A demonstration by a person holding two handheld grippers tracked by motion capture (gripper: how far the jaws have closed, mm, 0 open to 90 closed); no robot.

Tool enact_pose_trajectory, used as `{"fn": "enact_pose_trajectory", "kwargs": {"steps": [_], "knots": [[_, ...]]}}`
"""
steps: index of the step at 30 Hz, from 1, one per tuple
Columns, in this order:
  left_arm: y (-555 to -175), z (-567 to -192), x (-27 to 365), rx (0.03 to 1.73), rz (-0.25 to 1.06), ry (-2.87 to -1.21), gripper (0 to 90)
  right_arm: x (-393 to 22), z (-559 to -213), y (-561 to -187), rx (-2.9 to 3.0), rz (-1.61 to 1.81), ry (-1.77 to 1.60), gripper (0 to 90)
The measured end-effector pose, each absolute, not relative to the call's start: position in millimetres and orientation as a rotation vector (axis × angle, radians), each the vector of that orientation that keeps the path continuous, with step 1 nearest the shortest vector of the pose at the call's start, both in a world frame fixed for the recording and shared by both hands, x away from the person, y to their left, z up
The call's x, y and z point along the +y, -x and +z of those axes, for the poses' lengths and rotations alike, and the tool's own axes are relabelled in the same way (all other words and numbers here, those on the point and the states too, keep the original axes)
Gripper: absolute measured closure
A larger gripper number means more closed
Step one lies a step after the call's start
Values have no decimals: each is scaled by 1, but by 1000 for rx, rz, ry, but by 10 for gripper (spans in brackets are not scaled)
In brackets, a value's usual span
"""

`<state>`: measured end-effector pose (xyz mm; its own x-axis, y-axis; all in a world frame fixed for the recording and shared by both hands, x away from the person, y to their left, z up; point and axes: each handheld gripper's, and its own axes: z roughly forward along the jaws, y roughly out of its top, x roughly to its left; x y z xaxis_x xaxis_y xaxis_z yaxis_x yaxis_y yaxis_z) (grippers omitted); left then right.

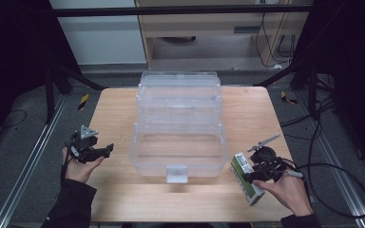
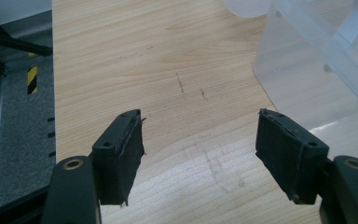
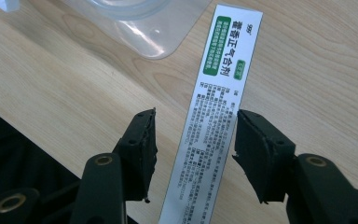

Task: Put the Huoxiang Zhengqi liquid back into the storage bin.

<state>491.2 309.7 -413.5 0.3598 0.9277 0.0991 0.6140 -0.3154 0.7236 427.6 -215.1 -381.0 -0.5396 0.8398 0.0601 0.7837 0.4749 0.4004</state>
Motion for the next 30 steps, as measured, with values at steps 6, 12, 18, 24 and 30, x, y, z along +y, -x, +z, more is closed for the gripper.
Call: {"fn": "enact_pose_trajectory", "kwargs": {"steps": [6,12,18,24,30], "knots": [[-492,-414,310,1337,691,-2037,310,-214,-383,-429,2566,541,-1454,510],[-493,-415,310,1342,690,-2044,309,-213,-385,-430,2574,515,-1461,540],[-492,-414,306,1332,692,-2050,309,-211,-386,-430,2565,480,-1460,554],[-493,-416,306,1334,691,-2059,307,-211,-388,-431,2569,449,-1463,565],[-493,-416,305,1333,690,-2062,307,-210,-391,-434,2575,434,-1468,565]]}}
